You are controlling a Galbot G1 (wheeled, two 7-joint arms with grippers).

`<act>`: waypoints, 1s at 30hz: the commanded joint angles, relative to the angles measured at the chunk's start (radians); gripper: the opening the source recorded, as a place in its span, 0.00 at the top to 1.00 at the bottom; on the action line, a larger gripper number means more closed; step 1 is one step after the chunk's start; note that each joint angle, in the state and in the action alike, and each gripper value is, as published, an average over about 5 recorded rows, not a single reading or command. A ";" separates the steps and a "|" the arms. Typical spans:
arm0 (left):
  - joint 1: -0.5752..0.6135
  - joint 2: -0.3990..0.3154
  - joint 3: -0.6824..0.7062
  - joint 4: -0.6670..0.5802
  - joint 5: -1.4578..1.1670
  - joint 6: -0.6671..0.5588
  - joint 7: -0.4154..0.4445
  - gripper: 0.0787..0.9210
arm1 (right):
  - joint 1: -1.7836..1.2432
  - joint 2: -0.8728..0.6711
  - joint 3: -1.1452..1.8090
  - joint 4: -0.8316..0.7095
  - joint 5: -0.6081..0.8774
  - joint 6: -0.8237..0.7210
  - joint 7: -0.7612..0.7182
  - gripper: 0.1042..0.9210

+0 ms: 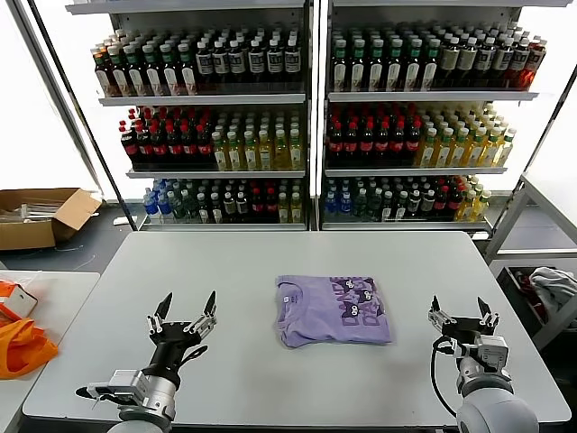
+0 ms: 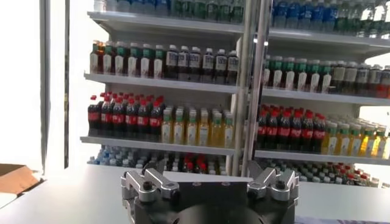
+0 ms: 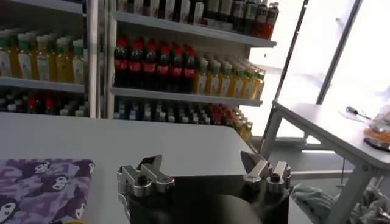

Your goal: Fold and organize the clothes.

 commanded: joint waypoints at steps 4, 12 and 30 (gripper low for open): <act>-0.022 0.012 0.021 0.035 -0.007 0.003 -0.005 0.12 | -0.020 0.017 0.000 0.011 -0.004 0.014 -0.032 0.12; -0.023 0.024 0.018 0.033 -0.014 0.005 -0.005 0.12 | -0.024 0.023 0.000 0.018 -0.011 0.015 -0.047 0.12; 0.005 0.003 0.010 -0.028 0.016 0.004 0.006 0.12 | -0.027 0.002 -0.016 0.031 -0.016 0.012 -0.047 0.12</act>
